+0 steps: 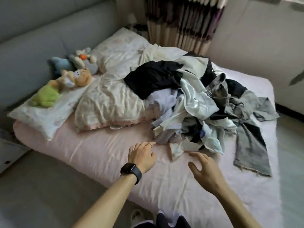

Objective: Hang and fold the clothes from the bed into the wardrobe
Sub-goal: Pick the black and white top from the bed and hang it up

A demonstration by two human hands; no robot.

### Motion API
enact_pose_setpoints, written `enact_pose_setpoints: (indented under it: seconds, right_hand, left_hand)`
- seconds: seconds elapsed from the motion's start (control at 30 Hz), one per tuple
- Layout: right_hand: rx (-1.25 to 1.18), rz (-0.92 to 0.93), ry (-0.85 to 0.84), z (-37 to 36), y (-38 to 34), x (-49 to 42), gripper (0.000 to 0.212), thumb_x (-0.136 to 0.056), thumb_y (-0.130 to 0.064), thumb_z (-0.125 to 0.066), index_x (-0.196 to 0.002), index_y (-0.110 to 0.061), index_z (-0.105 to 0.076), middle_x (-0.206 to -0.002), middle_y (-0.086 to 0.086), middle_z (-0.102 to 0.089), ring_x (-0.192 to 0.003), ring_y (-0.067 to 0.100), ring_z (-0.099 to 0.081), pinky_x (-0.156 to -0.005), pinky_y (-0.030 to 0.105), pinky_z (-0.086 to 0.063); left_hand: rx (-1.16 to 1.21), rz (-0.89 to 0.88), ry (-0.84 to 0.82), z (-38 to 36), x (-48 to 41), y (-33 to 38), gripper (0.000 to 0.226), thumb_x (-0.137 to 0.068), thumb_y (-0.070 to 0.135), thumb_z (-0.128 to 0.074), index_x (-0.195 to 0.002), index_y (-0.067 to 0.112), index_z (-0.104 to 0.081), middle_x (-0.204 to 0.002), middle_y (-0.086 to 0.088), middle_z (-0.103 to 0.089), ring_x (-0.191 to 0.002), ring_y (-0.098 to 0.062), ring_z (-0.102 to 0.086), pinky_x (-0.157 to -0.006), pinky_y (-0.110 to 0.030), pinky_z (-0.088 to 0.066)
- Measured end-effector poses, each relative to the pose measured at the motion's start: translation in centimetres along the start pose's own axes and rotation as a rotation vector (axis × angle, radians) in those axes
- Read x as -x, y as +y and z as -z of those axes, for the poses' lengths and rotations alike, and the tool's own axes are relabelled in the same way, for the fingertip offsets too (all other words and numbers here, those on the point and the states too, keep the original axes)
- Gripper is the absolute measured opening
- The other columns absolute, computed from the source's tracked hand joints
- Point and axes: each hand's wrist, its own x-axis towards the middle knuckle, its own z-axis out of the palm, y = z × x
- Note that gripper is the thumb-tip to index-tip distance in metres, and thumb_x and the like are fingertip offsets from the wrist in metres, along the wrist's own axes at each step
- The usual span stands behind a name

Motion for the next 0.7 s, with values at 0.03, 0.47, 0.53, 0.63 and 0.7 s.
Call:
enact_pose_setpoints:
  seconds: [0.03, 0.47, 0.53, 0.63, 0.7]
  right_hand:
    - [-0.008, -0.033, 0.007, -0.2, 0.6, 0.5, 0.036, -0.094, -0.029, -0.065, -0.130, -0.027, -0.061, -0.132, -0.006, -0.061, -0.122, 0.020, -0.053, -0.097, 0.028, -0.039]
    - [-0.132, -0.363, -0.001, -2.8, 12.1, 1.7, 0.044, -0.095, -0.036, -0.058, -0.137, -0.027, -0.049, -0.137, -0.010, -0.056, -0.124, 0.011, -0.052, -0.095, 0.024, -0.038]
    - [-0.141, -0.373, -0.038, -2.8, 14.3, 0.1, 0.046, -0.096, -0.037, -0.057, -0.139, -0.026, -0.048, -0.139, -0.008, -0.055, -0.125, 0.014, -0.052, -0.097, 0.027, -0.040]
    - [-0.130, -0.387, -0.106, -3.4, 17.3, -2.6, 0.049, -0.096, -0.037, -0.056, -0.141, -0.022, -0.047, -0.142, -0.005, -0.055, -0.126, 0.015, -0.053, -0.097, 0.026, -0.039]
    - [-0.121, -0.388, -0.161, -4.1, 19.1, -4.7, 0.051, -0.096, -0.037, -0.056, -0.143, -0.020, -0.045, -0.143, -0.002, -0.054, -0.128, 0.016, -0.053, -0.099, 0.026, -0.039]
  left_hand:
    - [-0.004, -0.022, -0.010, -0.4, -0.3, 0.3, 0.048, -0.096, 0.032, -0.043, -0.144, 0.037, -0.045, -0.141, 0.010, -0.053, -0.126, -0.019, -0.048, -0.105, -0.034, -0.032]
    - [-0.212, -0.251, -0.220, -8.1, -5.9, 7.8, 0.046, -0.093, 0.032, -0.044, -0.138, 0.033, -0.052, -0.138, 0.012, -0.053, -0.129, -0.015, -0.047, -0.104, -0.033, -0.037]
    - [-0.239, -0.231, -0.241, -9.3, -7.3, 8.6, 0.045, -0.092, 0.032, -0.043, -0.137, 0.032, -0.053, -0.138, 0.011, -0.052, -0.128, -0.015, -0.047, -0.102, -0.033, -0.037]
    - [-0.277, -0.198, -0.258, -11.2, -9.0, 9.5, 0.047, -0.093, 0.032, -0.042, -0.140, 0.033, -0.049, -0.139, 0.010, -0.050, -0.131, -0.016, -0.044, -0.104, -0.033, -0.036]
    - [-0.297, -0.163, -0.277, -12.7, -10.1, 9.6, 0.048, -0.094, 0.033, -0.043, -0.141, 0.034, -0.047, -0.141, 0.010, -0.047, -0.134, -0.015, -0.041, -0.106, -0.033, -0.034]
